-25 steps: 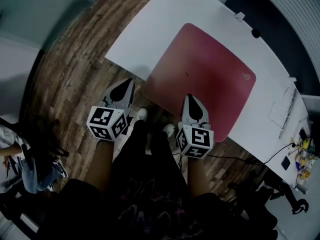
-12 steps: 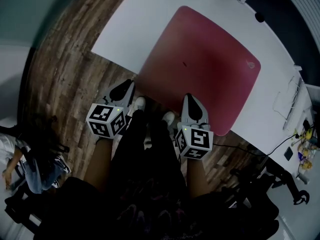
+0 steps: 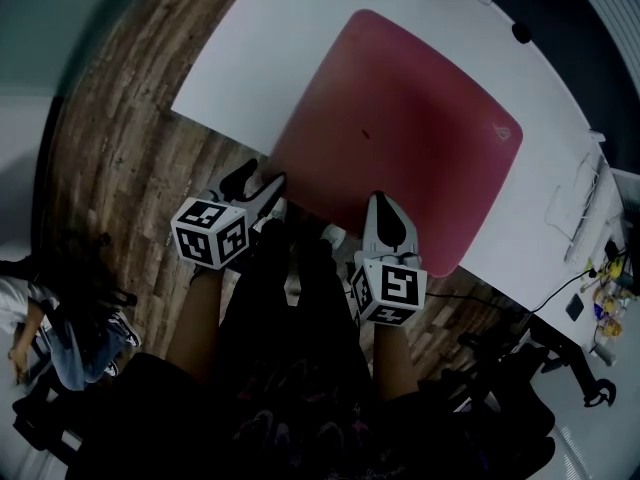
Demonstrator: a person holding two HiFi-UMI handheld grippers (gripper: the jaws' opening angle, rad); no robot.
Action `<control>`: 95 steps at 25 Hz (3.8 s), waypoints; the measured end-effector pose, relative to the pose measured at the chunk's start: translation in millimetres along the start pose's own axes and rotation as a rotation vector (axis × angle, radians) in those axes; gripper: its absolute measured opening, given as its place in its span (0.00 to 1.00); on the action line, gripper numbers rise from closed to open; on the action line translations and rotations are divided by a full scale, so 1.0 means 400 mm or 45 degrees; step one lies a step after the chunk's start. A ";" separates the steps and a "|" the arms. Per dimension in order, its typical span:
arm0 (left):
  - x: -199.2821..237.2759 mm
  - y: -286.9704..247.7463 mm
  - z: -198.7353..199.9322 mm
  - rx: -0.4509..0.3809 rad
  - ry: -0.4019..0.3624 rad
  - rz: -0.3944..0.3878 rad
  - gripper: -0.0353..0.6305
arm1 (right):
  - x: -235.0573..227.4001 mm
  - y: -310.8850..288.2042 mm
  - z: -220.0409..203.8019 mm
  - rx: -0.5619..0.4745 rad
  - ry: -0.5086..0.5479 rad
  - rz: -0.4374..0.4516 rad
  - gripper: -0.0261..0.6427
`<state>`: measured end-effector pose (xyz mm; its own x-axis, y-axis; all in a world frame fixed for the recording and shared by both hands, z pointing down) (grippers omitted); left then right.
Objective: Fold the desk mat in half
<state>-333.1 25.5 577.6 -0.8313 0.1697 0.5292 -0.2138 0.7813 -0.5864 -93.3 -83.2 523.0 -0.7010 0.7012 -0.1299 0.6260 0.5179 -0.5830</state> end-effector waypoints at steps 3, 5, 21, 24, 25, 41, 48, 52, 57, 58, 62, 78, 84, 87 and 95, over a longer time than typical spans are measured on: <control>0.009 -0.022 -0.008 0.064 0.034 -0.046 0.51 | -0.003 -0.008 0.004 0.002 0.005 -0.008 0.05; 0.012 -0.035 -0.007 0.085 0.063 -0.089 0.53 | -0.006 -0.014 0.006 0.001 0.007 -0.014 0.05; -0.011 0.026 0.020 0.123 -0.086 -0.105 0.08 | -0.009 0.022 0.021 -0.056 -0.024 -0.063 0.05; -0.040 0.042 0.035 0.126 -0.124 -0.119 0.08 | -0.024 0.045 0.029 -0.077 -0.038 -0.084 0.05; -0.049 0.050 0.040 0.126 -0.135 -0.124 0.08 | -0.026 0.054 0.029 -0.083 -0.046 -0.090 0.05; -0.309 0.021 0.093 0.122 -0.371 -0.283 0.08 | -0.152 0.217 0.013 -0.234 -0.173 -0.213 0.05; -0.457 -0.062 0.085 0.194 -0.498 -0.381 0.08 | -0.257 0.329 -0.040 -0.271 -0.268 -0.364 0.05; -0.548 -0.115 0.064 0.250 -0.558 -0.444 0.08 | -0.322 0.397 -0.087 -0.280 -0.327 -0.446 0.05; -0.657 -0.192 0.025 0.329 -0.637 -0.518 0.08 | -0.400 0.476 -0.146 -0.276 -0.393 -0.550 0.05; -0.679 -0.208 0.015 0.346 -0.651 -0.533 0.08 | -0.416 0.491 -0.156 -0.273 -0.406 -0.570 0.05; -0.751 -0.254 -0.030 0.434 -0.706 -0.589 0.08 | -0.457 0.540 -0.199 -0.263 -0.473 -0.640 0.05; -0.966 -0.416 -0.186 0.673 -0.833 -0.732 0.08 | -0.580 0.689 -0.337 -0.232 -0.645 -0.845 0.05; -0.960 -0.438 -0.218 0.691 -0.836 -0.666 0.09 | -0.597 0.712 -0.373 -0.221 -0.661 -0.878 0.05; -0.972 -0.439 -0.229 0.670 -0.801 -0.681 0.14 | -0.600 0.715 -0.383 -0.219 -0.667 -0.884 0.05; -0.988 -0.419 -0.230 0.656 -0.846 -0.704 0.15 | -0.595 0.705 -0.360 -0.246 -0.625 -0.848 0.05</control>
<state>78.5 -117.1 523.3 -0.6325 -0.6303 0.4502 -0.7213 0.2675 -0.6389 299.4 -33.4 505.1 -0.9847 -0.0488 -0.1676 0.0461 0.8532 -0.5195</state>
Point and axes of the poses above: the fingertips, and each gripper's own axes: y backward along the fingers, x to its left, z out of its top, the point moved 10 cm from there along y, backward along the fingers, and after that the axes turned 1 degree about -z, right-handed, at the moved point
